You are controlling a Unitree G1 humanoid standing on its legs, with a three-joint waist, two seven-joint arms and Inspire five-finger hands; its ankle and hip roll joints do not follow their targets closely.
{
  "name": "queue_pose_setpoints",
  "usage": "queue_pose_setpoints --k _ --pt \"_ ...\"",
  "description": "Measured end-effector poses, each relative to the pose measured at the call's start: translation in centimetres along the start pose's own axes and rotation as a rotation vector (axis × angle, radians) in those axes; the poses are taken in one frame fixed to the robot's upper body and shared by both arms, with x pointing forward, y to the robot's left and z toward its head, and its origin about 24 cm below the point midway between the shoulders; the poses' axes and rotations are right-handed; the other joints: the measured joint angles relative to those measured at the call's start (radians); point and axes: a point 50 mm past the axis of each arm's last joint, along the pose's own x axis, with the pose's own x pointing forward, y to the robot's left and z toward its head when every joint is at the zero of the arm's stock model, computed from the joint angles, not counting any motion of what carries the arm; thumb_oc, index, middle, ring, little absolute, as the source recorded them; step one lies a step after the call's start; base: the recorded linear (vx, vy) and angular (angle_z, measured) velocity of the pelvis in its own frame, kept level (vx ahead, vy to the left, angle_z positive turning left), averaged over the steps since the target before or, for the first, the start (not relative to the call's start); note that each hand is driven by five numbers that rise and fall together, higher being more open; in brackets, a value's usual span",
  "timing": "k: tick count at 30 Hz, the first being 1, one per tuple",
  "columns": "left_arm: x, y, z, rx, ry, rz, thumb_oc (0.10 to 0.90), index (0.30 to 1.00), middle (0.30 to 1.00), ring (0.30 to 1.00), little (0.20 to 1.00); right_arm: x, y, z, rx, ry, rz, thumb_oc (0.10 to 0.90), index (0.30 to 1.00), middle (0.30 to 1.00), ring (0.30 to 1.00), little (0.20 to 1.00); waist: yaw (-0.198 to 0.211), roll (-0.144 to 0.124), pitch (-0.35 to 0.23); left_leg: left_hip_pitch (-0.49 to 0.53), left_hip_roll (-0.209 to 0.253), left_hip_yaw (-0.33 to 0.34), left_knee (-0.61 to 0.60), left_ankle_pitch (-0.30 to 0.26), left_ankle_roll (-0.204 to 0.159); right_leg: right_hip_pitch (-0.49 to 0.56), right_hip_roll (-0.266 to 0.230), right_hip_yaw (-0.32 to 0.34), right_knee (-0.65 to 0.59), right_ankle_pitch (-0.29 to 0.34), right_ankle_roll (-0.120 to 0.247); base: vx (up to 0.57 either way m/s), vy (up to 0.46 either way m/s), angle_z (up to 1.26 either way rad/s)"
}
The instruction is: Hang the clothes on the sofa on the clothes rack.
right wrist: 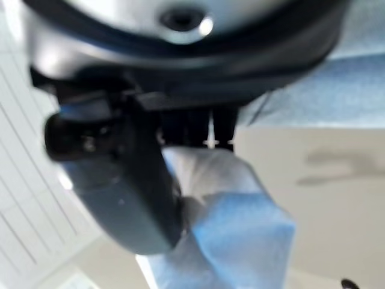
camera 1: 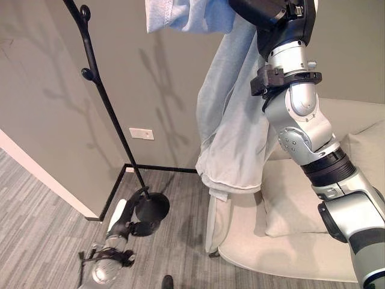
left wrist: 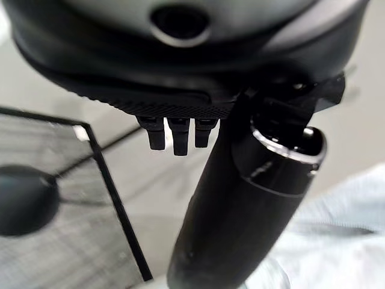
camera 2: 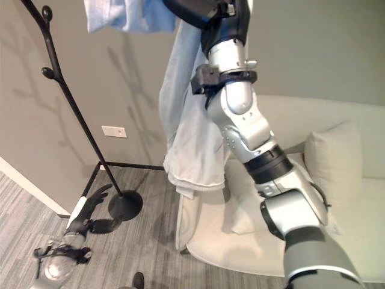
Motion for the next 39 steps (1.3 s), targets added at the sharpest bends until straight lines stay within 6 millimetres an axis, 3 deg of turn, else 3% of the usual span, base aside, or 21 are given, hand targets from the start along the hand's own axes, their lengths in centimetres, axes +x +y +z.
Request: queue_pose_setpoints --k 4,9,15,18,21,26,27,28,33,39 --pt "0.8 -3.4 1.4 -0.05 -0.036 -0.09 0.8 0.9 0.9 0.9 0.9 -0.3 1.6 0.2 0.045 -0.016 0.055 0.4 0.3 0.3 0.3 0.3 -0.032 -0.022 -0.005 0.0 0.001 0.012 0.0 -0.001 0.001 -0.008 -0.001 0.014 0.0 0.001 -0.001 0.0 -0.016 -0.1" --pt "2.3 -6.4 4.8 -0.138 -0.128 -0.167 0.8 0.9 0.9 0.9 0.9 -1.0 3.9 -0.5 0.11 0.005 0.119 0.4 0.3 0.3 0.3 0.3 -0.064 -0.024 -0.006 0.006 0.005 0.025 0.0 -0.001 0.001 -0.008 0.001 0.022 0.0 0.002 -0.002 0.01 -0.013 -0.05" --pt "5.2 -6.8 8.5 0.074 -0.312 -0.082 0.8 0.9 0.9 0.9 0.9 -1.9 6.1 -0.8 0.213 0.033 0.184 0.4 0.3 0.3 0.3 0.3 -0.106 -0.028 -0.009 0.01 0.006 0.043 0.0 -0.002 0.002 -0.018 -0.001 0.045 0.0 0.005 -0.005 0.01 -0.003 -0.1" --pt "7.9 -6.0 8.9 0.203 -0.274 0.063 0.8 0.9 0.9 0.9 0.9 -3.3 8.3 0.5 0.297 0.009 0.298 0.4 0.3 0.3 0.3 0.3 -0.139 -0.028 -0.009 0.009 0.007 0.052 0.0 -0.003 0.003 -0.026 -0.002 0.051 0.0 0.009 -0.006 0.01 0.005 -0.12" --pt "8.5 -5.6 9.5 0.219 -0.281 0.129 0.8 0.9 0.9 0.9 0.9 -4.3 9.5 1.3 0.341 -0.02 0.378 0.4 0.3 0.3 0.3 0.3 -0.156 -0.028 -0.009 0.011 0.007 0.062 0.0 -0.003 0.003 -0.03 -0.002 0.061 0.0 0.009 -0.006 0.01 -0.003 -0.09" --pt "8.9 -6.1 9.1 0.246 -0.235 0.162 0.8 0.9 0.9 0.9 0.9 -4.3 9.5 1.2 0.373 -0.006 0.378 0.4 0.3 0.3 0.3 0.3 -0.171 -0.032 -0.014 0.016 0.008 0.071 0.0 -0.004 0.005 -0.03 -0.002 0.072 0.0 0.009 -0.007 0.01 -0.003 -0.05" --pt "9.1 -6.2 8.8 0.259 -0.22 0.164 0.557 0.535 0.535 0.535 0.535 -4.3 9.4 1.1 0.377 0.0 0.375 0.4 0.3 0.3 0.3 0.3 -0.176 -0.032 -0.014 0.016 0.009 0.073 0.0 -0.004 0.005 -0.03 -0.002 0.073 0.0 0.009 -0.007 0.0 0.0 0.0" --pt "9.2 -6.3 8.5 0.27 -0.2 0.164 0.4 0.3 0.3 0.3 0.3 -4.3 9.4 1.1 0.377 0.005 0.376 0.4 0.3 0.3 0.3 0.3 -0.178 -0.032 -0.014 0.017 0.009 0.078 0.0 -0.004 0.005 -0.031 -0.002 0.073 0.0 0.01 -0.007 0.01 -0.012 -0.05" --pt "9.5 -5.8 8.0 0.204 -0.131 0.201 0.4 0.3 0.3 0.3 0.3 -4.6 9.2 0.6 0.34 0.03 0.394 0.4 0.3 0.3 0.3 0.3 -0.186 -0.033 -0.015 0.019 0.019 0.093 0.0 -0.005 0.005 -0.039 -0.002 0.082 0.0 0.015 -0.008 0.01 -0.023 -0.08" --pt "9.2 -3.8 7.7 0.056 -0.083 0.324 0.4 0.3 0.3 0.3 0.3 -4.6 8.2 0.5 0.29 0.036 0.386 0.4 0.3 0.3 0.3 0.3 -0.193 -0.033 -0.015 0.019 0.02 0.096 0.0 -0.005 0.005 -0.043 0.0 0.095 0.0 0.018 -0.008 0.02 -0.032 -0.04"
